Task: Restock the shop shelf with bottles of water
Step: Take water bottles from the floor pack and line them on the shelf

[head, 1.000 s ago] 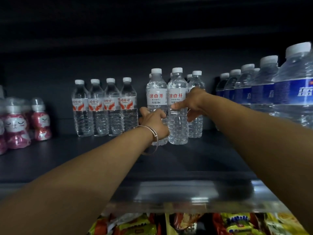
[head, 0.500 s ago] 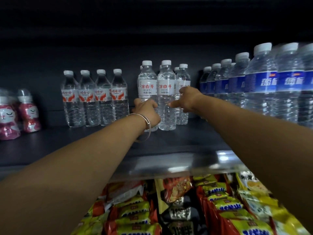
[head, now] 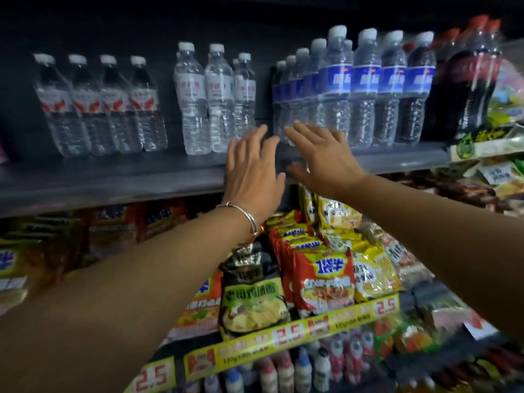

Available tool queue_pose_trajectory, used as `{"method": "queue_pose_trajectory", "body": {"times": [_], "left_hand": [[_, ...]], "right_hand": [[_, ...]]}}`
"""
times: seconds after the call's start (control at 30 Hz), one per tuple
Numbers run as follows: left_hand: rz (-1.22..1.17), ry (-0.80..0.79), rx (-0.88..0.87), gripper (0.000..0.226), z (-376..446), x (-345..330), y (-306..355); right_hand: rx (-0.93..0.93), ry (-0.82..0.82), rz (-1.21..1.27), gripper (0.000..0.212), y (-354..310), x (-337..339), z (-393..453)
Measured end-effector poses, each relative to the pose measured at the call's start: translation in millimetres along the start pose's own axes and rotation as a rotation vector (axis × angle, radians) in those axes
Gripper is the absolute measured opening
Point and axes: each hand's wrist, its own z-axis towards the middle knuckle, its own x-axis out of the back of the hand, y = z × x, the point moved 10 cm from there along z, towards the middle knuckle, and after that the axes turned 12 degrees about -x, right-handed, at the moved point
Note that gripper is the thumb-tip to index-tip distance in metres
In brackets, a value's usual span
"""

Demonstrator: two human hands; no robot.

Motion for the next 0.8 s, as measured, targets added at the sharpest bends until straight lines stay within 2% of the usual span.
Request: {"method": "queue_pose_trajectory", "body": {"times": [0.13,0.3,0.53,0.8], "left_hand": [[0.023,-0.014,-0.097,0.064,-37,-34,52],[-0.121,-0.125,-0.004,0.058,-125,-113,102],[-0.280,-0.361,0.067,0.054,-303,-247,146],[-0.337,-0.553,0.100,0.059,-552,-388,173]], "right_hand": [[0.083,0.055,-0.023,0.068,19,-10,-64],[0.044,-0.090,-0.011,0.065,61,-83,-171],[-0.059,-0.399,0.027,0.059,91,-239,-351],[-0.235,-0.745,0.130,0.063,71,-440,-589]]}}
